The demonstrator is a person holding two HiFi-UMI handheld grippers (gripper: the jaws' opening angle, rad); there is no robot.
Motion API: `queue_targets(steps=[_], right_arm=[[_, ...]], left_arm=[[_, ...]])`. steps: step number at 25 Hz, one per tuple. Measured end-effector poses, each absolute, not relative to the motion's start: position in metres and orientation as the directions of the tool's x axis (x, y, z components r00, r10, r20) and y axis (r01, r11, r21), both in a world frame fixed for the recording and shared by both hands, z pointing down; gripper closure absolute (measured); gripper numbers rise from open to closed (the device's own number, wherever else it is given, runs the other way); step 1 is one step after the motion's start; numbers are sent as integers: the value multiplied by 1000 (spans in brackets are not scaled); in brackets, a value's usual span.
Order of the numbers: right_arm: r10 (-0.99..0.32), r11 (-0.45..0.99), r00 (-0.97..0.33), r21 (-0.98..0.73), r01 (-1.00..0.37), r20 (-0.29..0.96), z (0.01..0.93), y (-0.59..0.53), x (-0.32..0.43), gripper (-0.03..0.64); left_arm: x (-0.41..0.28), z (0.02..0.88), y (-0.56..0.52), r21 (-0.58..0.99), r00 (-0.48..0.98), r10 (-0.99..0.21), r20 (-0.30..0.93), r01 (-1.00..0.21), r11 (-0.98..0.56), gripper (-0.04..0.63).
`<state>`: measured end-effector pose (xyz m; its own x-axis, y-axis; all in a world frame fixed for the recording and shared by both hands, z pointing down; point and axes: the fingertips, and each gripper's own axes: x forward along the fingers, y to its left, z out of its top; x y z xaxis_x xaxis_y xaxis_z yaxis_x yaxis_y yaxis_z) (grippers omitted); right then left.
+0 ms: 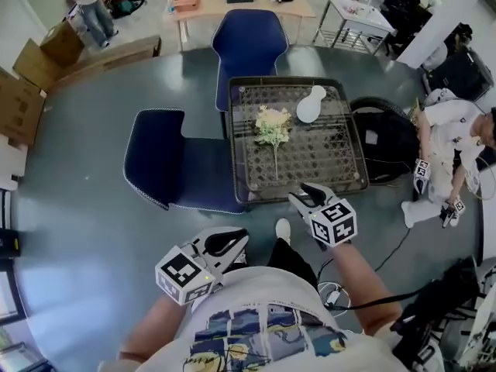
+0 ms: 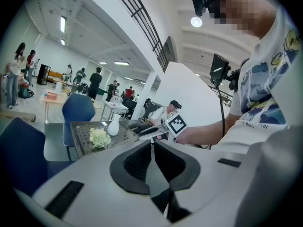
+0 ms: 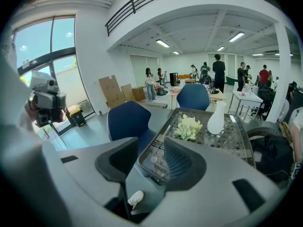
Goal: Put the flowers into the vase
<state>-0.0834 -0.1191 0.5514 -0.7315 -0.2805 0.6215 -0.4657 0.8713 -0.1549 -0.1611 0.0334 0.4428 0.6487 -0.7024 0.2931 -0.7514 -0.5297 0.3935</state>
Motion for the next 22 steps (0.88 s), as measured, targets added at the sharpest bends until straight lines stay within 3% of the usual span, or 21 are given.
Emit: queue_targets(steps=[11,22], right_arm=[[-196,855,-740,-258,-451,643,610,-298,-148,454],[-111,827,-701,-326,-459,704,700,-436,-206,377]], left_arm=[[-185,445,-45,398,488,-793,366,-852,-341,584],[-178,448,-116,402,328,-820,469,-906,-132,584]])
